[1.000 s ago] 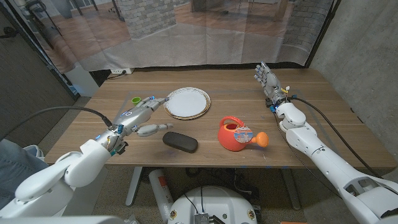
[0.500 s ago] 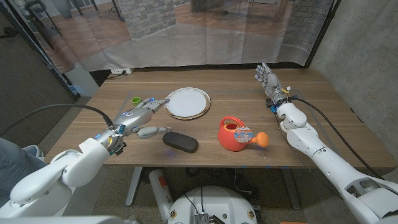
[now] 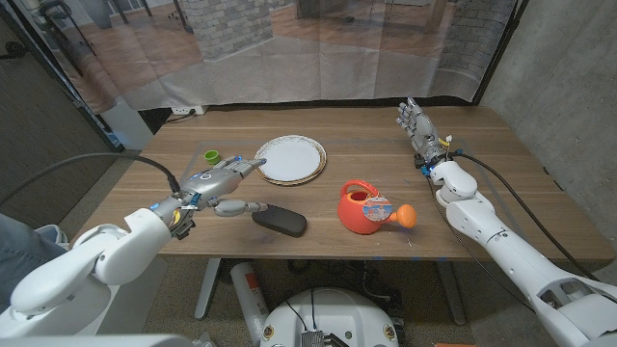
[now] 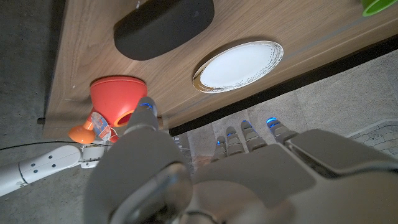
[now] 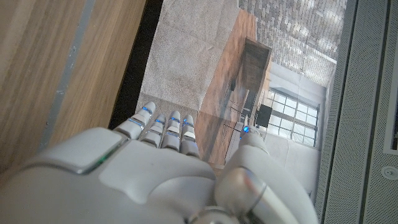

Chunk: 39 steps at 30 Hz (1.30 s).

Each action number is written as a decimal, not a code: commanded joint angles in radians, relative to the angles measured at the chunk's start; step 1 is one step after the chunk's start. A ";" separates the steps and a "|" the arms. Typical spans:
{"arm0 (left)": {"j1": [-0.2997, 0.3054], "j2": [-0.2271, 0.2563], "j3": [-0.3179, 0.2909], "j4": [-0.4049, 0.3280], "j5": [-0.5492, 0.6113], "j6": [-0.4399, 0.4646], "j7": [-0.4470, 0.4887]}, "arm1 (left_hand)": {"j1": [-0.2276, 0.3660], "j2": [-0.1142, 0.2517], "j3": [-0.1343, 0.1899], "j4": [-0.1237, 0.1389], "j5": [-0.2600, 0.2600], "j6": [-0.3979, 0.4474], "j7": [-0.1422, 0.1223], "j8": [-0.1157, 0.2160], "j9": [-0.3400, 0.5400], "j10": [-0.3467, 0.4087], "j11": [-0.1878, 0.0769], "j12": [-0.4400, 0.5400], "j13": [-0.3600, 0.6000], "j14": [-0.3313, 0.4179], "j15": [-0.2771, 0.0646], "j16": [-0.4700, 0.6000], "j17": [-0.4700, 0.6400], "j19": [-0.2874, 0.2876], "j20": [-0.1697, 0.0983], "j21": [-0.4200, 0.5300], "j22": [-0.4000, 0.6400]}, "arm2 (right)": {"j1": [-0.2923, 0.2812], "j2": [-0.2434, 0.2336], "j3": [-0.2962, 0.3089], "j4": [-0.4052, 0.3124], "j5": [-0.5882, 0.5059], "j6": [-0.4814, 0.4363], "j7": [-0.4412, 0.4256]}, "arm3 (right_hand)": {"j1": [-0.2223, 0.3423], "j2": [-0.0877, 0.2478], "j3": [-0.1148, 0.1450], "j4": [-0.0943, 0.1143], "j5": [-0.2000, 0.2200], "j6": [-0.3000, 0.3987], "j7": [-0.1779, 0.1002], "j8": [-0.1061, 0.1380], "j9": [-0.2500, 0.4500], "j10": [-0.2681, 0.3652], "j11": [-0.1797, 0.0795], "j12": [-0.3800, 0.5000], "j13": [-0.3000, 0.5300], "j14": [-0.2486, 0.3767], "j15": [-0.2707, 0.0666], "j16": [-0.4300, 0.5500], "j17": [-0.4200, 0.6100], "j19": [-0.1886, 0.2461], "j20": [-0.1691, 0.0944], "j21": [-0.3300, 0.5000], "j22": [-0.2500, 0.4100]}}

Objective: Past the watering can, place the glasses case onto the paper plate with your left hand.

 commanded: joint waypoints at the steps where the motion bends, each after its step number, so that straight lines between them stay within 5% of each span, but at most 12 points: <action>1: -0.022 0.019 -0.006 -0.048 0.039 0.045 -0.145 | 0.015 -0.004 0.002 -0.006 0.008 -0.023 -0.001 0.000 0.003 -0.020 -0.003 -0.002 0.007 -0.012 0.007 0.003 0.003 0.000 0.011 0.006 0.002 | -0.013 -0.009 0.010 -0.018 0.007 -0.009 -0.010 | 0.008 0.003 0.001 -0.002 0.001 0.009 -0.002 0.007 0.005 0.008 0.005 0.005 0.004 0.007 0.003 0.006 0.005 0.004 -0.011 -0.001 0.002; 8: -0.050 0.032 -0.001 -0.051 0.042 0.049 -0.194 | 0.024 -0.013 -0.004 -0.005 0.010 -0.011 0.026 0.013 0.003 -0.012 0.003 0.008 0.010 -0.004 0.004 0.007 0.003 0.008 0.002 0.007 0.001 | -0.010 -0.013 0.012 -0.015 0.004 -0.005 -0.008 | 0.008 0.003 0.001 -0.002 0.001 0.009 -0.001 0.007 0.005 0.007 0.004 0.005 0.004 0.007 0.003 0.006 0.005 0.004 -0.011 -0.002 0.002; 21: -0.095 0.081 0.035 -0.064 0.100 0.075 -0.281 | 0.032 -0.020 -0.010 -0.003 0.012 0.000 0.028 0.019 0.004 -0.007 -0.003 0.013 0.012 -0.004 -0.005 0.007 0.003 0.009 0.001 0.006 0.001 | 0.003 -0.002 0.011 0.002 0.006 -0.003 -0.010 | 0.007 0.004 0.000 -0.002 0.001 0.009 -0.001 0.007 0.005 0.007 0.005 0.004 0.004 0.006 0.003 0.006 0.006 0.003 -0.012 -0.004 0.002; 39: -0.142 0.143 0.067 -0.099 0.167 0.107 -0.424 | 0.034 -0.038 -0.036 0.010 0.018 -0.085 0.061 0.001 0.005 -0.097 0.025 -0.005 0.015 -0.103 0.025 -0.008 0.003 -0.025 -0.003 -0.005 0.002 | 0.013 0.017 0.014 0.024 0.015 0.011 -0.012 | 0.007 0.004 -0.001 -0.002 0.001 0.009 -0.001 0.006 0.005 0.007 0.004 0.004 0.004 0.005 0.002 0.005 0.006 0.003 -0.011 -0.005 0.002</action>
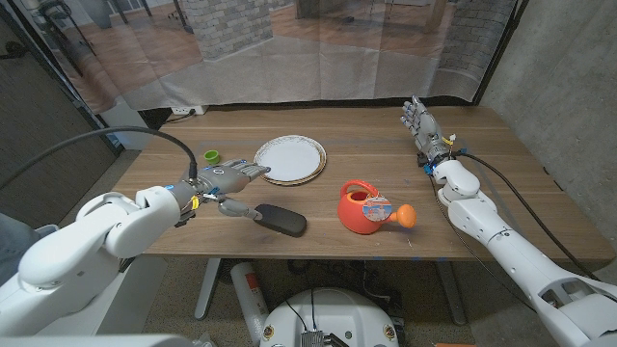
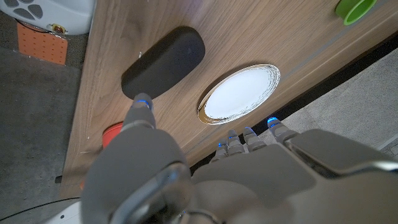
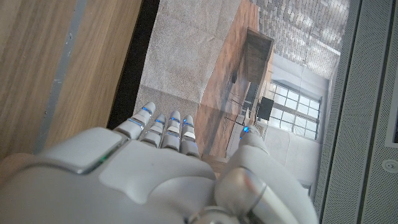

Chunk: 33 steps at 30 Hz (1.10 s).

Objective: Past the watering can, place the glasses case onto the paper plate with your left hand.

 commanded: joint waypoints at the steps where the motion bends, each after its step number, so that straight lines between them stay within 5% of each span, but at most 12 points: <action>1: -0.029 0.041 0.027 -0.027 0.053 0.024 -0.095 | 0.004 -0.008 -0.009 0.005 0.011 -0.048 0.014 -0.004 0.005 -0.023 0.004 -0.002 0.002 -0.020 0.001 -0.001 0.003 -0.014 0.004 -0.001 0.002 | 0.009 0.014 0.001 0.019 0.008 0.013 0.002 | 0.007 0.004 -0.001 -0.003 0.001 0.006 0.002 0.006 0.005 0.007 0.006 0.004 0.004 0.006 0.002 0.006 0.006 0.003 -0.012 -0.001 0.002; 11: -0.051 0.065 0.091 -0.036 0.126 0.052 -0.142 | 0.002 -0.013 -0.024 0.011 0.014 -0.093 0.037 -0.005 0.006 -0.070 0.026 -0.004 0.004 -0.060 0.023 -0.002 0.004 -0.049 -0.018 -0.009 0.002 | 0.012 0.016 -0.001 0.025 0.010 0.018 0.010 | 0.007 0.004 -0.001 -0.003 0.001 0.005 0.002 0.006 0.005 0.007 0.004 0.004 0.004 0.007 0.002 0.006 0.006 0.003 -0.011 -0.001 0.002; 33: -0.092 0.077 0.159 0.011 0.093 0.074 -0.073 | -0.001 -0.014 -0.033 0.016 0.017 -0.095 0.040 0.004 0.006 -0.067 0.028 0.006 0.004 -0.057 0.029 0.007 0.005 -0.046 -0.008 -0.003 0.002 | -0.018 -0.001 0.009 -0.012 0.011 0.012 -0.007 | 0.007 0.005 -0.002 -0.003 0.001 0.006 0.002 0.006 0.005 0.009 0.003 0.005 0.004 0.008 0.002 0.006 0.006 0.005 -0.011 -0.002 0.002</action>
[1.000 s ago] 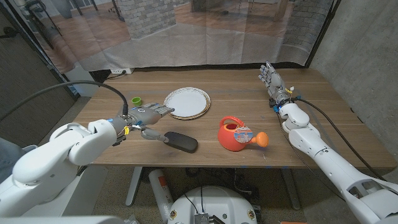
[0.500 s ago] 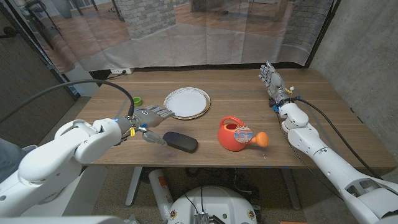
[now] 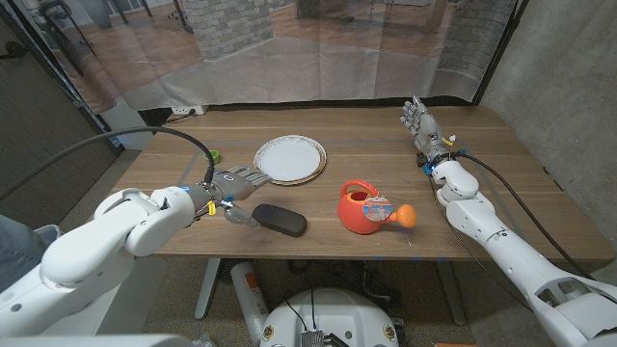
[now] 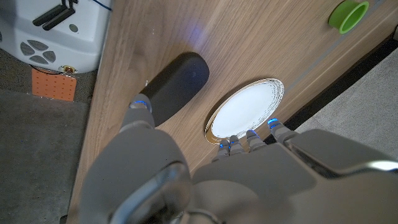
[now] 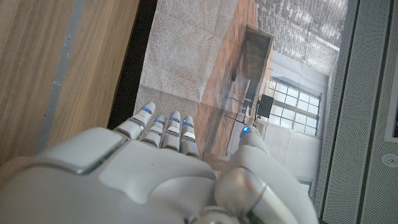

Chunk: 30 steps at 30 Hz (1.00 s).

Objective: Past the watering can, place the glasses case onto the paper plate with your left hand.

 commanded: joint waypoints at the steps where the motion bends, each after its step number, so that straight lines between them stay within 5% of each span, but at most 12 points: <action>1: -0.037 0.020 0.050 0.038 -0.037 0.011 0.034 | 0.005 -0.008 -0.005 0.004 0.009 -0.095 0.002 0.008 0.002 -0.010 0.000 0.008 0.004 -0.019 0.006 0.007 0.005 -0.022 0.004 0.001 0.002 | -0.017 -0.010 0.007 -0.024 0.000 -0.004 -0.015 | 0.007 0.005 -0.002 -0.003 0.001 0.006 0.002 0.006 0.005 0.010 0.003 0.005 0.004 0.008 0.003 0.006 0.006 0.005 -0.010 -0.002 0.002; 19: -0.102 0.108 0.127 0.071 -0.107 0.075 0.032 | 0.006 -0.006 -0.009 0.006 0.012 -0.076 -0.003 0.018 0.002 -0.005 0.000 0.014 0.004 -0.013 0.004 0.011 0.004 -0.020 0.005 0.004 0.002 | -0.017 -0.005 0.006 -0.018 0.000 -0.006 -0.020 | 0.007 0.006 -0.002 -0.004 0.001 0.007 0.002 0.006 0.005 0.010 0.004 0.005 0.004 0.009 0.004 0.006 0.006 0.006 -0.010 -0.003 0.002; 30: -0.181 0.169 0.228 0.066 -0.108 0.144 0.004 | 0.009 -0.003 -0.013 0.007 0.014 -0.077 0.011 0.019 0.002 0.013 0.006 0.023 0.005 -0.005 0.006 0.015 0.004 -0.019 0.006 0.005 0.002 | -0.010 0.004 0.005 0.004 0.005 0.000 -0.014 | 0.007 0.006 -0.003 -0.004 0.001 0.008 0.002 0.006 0.005 0.010 0.004 0.005 0.005 0.010 0.004 0.007 0.006 0.006 -0.011 -0.003 0.002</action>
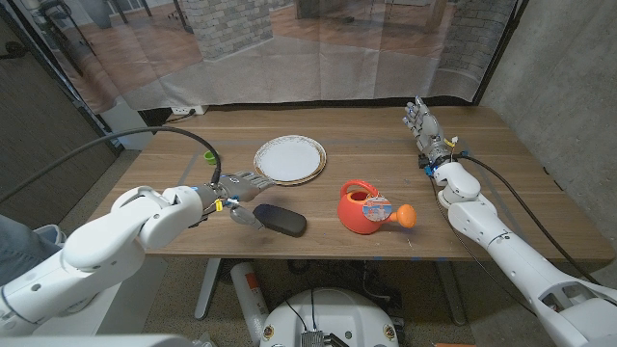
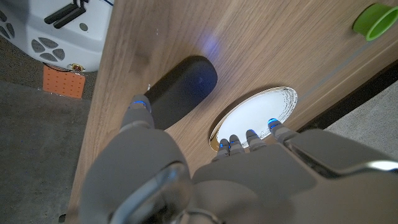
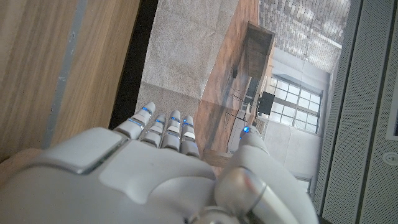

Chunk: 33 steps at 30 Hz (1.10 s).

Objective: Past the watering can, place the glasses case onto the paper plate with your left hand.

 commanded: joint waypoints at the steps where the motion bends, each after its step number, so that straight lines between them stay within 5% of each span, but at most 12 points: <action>1: -0.083 0.065 0.105 0.001 -0.013 0.069 -0.021 | 0.010 -0.003 -0.005 -0.001 0.007 -0.076 0.012 0.008 0.002 0.010 0.000 0.008 0.005 -0.005 0.006 0.007 0.004 -0.019 0.007 0.005 0.002 | 0.008 0.010 -0.001 0.025 0.006 0.006 0.007 | 0.007 0.006 -0.003 -0.004 0.001 0.009 0.002 0.006 0.005 0.006 0.001 0.005 0.005 0.010 0.005 0.007 0.006 0.006 -0.010 -0.003 0.002; 33: -0.296 0.126 0.350 0.026 -0.089 0.163 -0.027 | 0.017 0.006 -0.009 0.001 0.010 -0.057 0.015 0.015 0.001 0.020 -0.001 0.015 0.005 0.008 0.006 0.010 0.003 -0.015 0.012 0.008 0.002 | 0.012 0.014 0.012 0.065 0.026 0.022 0.022 | 0.006 0.007 -0.004 -0.005 0.001 0.008 0.000 0.006 0.005 0.006 -0.001 0.005 0.005 0.011 0.005 0.007 0.006 0.007 -0.011 -0.004 0.002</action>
